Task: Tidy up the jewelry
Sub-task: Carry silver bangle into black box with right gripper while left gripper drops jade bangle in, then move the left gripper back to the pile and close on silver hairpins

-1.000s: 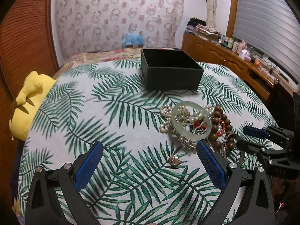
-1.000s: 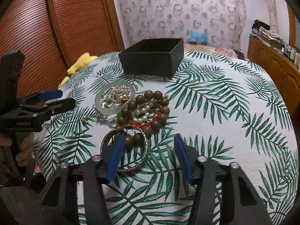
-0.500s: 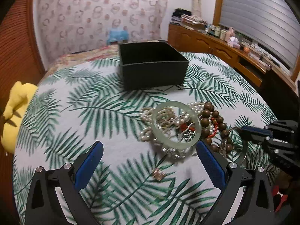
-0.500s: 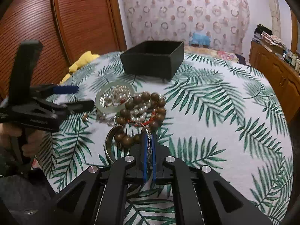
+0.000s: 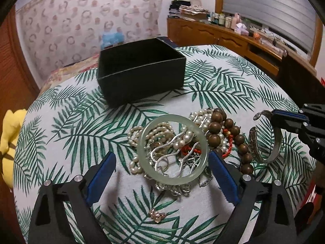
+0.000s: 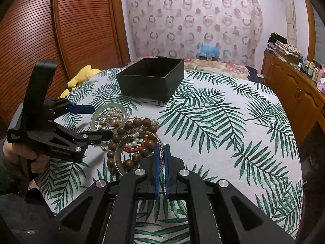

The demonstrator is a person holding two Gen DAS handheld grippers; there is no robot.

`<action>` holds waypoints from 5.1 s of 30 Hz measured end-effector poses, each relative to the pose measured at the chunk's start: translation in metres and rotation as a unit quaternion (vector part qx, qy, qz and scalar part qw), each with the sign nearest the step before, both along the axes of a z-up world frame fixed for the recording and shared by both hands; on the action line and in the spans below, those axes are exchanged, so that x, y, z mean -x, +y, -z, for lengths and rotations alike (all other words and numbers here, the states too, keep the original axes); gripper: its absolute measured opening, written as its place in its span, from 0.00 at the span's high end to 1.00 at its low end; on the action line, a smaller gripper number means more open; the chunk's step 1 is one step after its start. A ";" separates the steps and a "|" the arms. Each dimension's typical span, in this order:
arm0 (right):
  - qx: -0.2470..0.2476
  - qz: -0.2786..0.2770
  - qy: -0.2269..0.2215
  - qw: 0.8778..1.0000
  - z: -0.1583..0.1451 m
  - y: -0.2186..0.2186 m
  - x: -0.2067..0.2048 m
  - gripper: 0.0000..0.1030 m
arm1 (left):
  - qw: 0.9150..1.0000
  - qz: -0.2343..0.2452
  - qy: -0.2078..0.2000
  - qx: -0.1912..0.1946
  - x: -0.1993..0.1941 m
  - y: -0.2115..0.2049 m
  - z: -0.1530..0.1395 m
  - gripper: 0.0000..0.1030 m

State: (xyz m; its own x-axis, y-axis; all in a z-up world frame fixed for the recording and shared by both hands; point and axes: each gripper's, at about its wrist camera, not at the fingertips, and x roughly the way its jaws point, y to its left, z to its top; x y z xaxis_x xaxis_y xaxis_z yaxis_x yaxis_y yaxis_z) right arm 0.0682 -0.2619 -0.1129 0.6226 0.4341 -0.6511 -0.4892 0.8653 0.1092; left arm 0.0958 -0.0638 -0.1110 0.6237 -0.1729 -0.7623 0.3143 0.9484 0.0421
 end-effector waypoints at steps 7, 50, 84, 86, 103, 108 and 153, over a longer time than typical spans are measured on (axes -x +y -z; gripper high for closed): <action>0.003 0.002 0.000 1.000 0.001 -0.002 -0.004 0.95 | 0.999 0.016 -0.003 -0.032 -0.009 -0.010 0.003 0.20; -0.026 -0.046 -0.016 0.998 -0.030 0.084 -0.186 0.91 | 0.995 -0.048 -0.084 0.040 -0.088 0.046 -0.069 0.34; -0.002 -0.037 -0.037 0.999 -0.032 0.025 -0.106 0.86 | 0.997 -0.036 -0.066 -0.002 -0.124 0.010 -0.055 0.27; -0.002 -0.040 -0.032 0.999 -0.028 0.025 -0.101 0.86 | 0.997 -0.034 -0.065 0.005 -0.109 0.013 -0.056 0.27; 0.022 -0.086 0.026 0.996 0.009 0.039 -0.062 0.72 | 0.996 -0.063 -0.038 0.058 -0.017 0.056 -0.033 0.27; 0.031 -0.089 0.039 0.995 0.016 0.044 -0.063 0.72 | 0.995 -0.066 -0.035 0.069 -0.002 0.064 -0.028 0.27; 0.006 -0.047 0.005 0.999 -0.011 0.017 -0.058 0.85 | 0.990 -0.037 -0.012 0.135 0.013 0.028 -0.012 0.88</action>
State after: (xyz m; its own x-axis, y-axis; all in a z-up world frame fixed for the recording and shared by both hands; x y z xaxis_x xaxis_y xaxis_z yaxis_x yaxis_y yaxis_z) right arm 0.1265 -0.2449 -0.1016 0.5729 0.4816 -0.6632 -0.5669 0.8172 0.1038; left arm 0.0826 -0.0356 -0.0993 0.6600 -0.3213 -0.6791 0.2463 0.9465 -0.2085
